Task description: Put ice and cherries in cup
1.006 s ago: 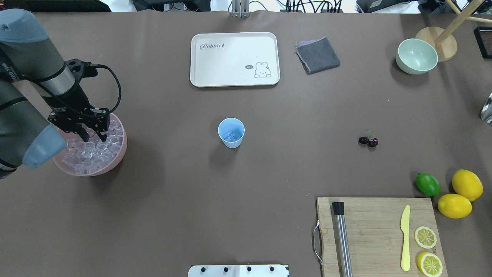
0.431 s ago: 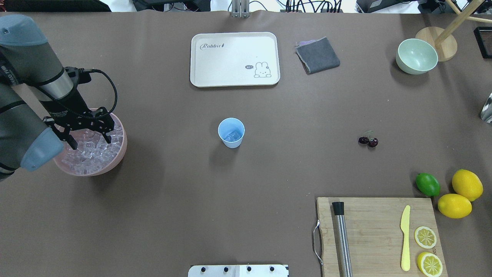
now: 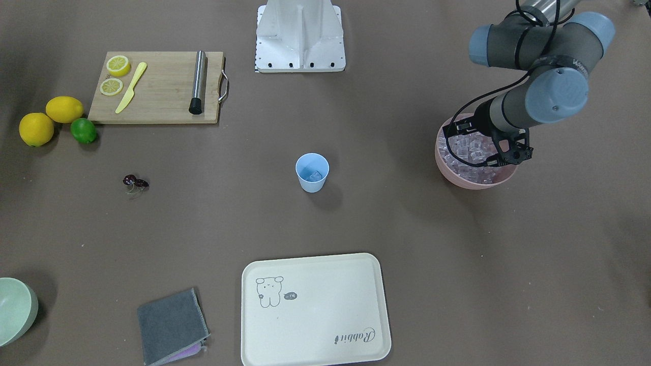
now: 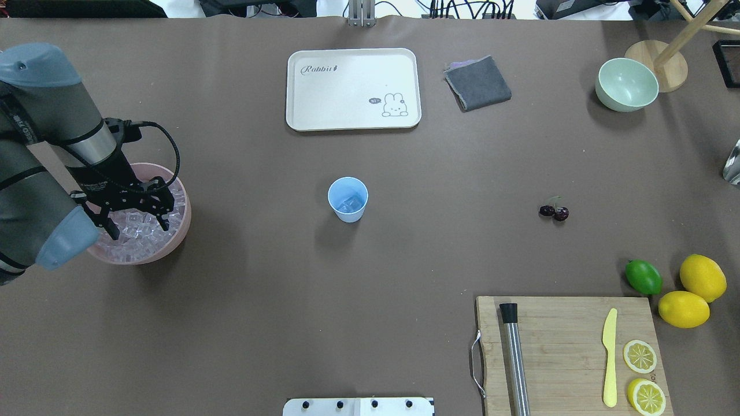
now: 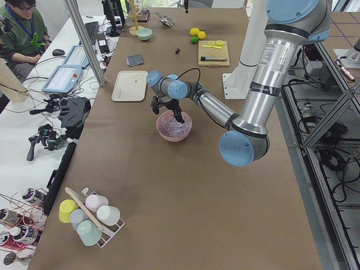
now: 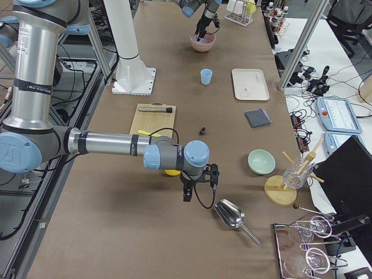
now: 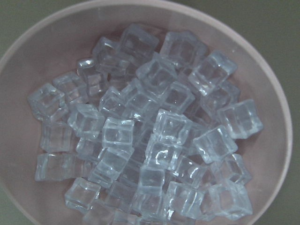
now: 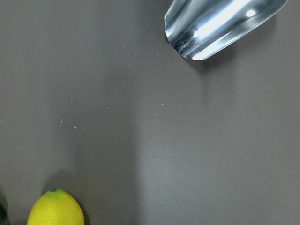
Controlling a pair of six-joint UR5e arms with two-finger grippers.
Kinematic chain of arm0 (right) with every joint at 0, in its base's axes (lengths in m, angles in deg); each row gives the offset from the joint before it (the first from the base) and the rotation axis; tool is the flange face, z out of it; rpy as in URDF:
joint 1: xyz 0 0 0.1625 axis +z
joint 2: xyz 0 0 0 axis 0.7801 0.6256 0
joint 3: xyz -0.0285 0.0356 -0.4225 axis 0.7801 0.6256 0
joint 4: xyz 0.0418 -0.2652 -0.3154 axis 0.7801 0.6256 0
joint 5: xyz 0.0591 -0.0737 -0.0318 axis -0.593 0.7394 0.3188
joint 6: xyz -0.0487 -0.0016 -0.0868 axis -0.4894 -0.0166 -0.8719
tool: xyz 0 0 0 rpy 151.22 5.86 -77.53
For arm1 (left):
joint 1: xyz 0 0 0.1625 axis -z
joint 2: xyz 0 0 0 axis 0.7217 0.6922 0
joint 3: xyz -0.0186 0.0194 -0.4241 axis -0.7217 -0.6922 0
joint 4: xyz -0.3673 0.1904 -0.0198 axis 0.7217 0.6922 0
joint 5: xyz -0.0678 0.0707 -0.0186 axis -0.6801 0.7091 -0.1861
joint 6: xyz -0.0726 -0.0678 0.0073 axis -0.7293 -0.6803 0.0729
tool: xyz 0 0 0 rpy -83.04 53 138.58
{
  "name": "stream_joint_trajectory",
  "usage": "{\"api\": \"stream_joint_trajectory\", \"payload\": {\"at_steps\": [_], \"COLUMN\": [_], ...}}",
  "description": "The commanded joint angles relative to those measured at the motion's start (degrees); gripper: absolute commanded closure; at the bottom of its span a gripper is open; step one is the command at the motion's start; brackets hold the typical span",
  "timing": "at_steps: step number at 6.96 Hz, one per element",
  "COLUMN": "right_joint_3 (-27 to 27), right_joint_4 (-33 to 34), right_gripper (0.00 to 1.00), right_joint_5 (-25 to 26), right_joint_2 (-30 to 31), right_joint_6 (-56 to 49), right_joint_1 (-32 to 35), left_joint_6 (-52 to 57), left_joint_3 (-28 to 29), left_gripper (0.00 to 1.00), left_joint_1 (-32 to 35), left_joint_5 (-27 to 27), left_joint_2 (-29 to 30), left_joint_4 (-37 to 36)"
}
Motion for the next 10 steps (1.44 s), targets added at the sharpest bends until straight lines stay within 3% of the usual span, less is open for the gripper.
{"api": "stream_joint_trajectory", "payload": {"at_steps": [1,3,6,10], "right_joint_3": [0.0,0.3,0.3,0.3], "right_joint_4": [0.0,0.0,0.0,0.0], "right_gripper": [0.00,0.00,0.00,0.00], "right_joint_5": [0.0,0.0,0.0,0.0], "right_joint_2": [0.0,0.0,-0.1,-0.3], "right_joint_6": [0.0,0.0,0.0,0.1], "right_joint_1": [0.0,-0.1,-0.1,-0.2], "left_joint_6": [0.8,0.9,1.0,1.0], "left_joint_3": [0.6,0.6,0.6,1.8], "left_gripper": [0.12,0.33,0.35,0.45], "left_joint_1": [-0.9,-1.0,-1.0,-1.2], "left_joint_5": [0.0,0.0,0.1,0.0], "left_joint_2": [-0.1,-0.1,-0.1,0.0], "left_joint_4": [0.1,0.1,0.0,0.2]}}
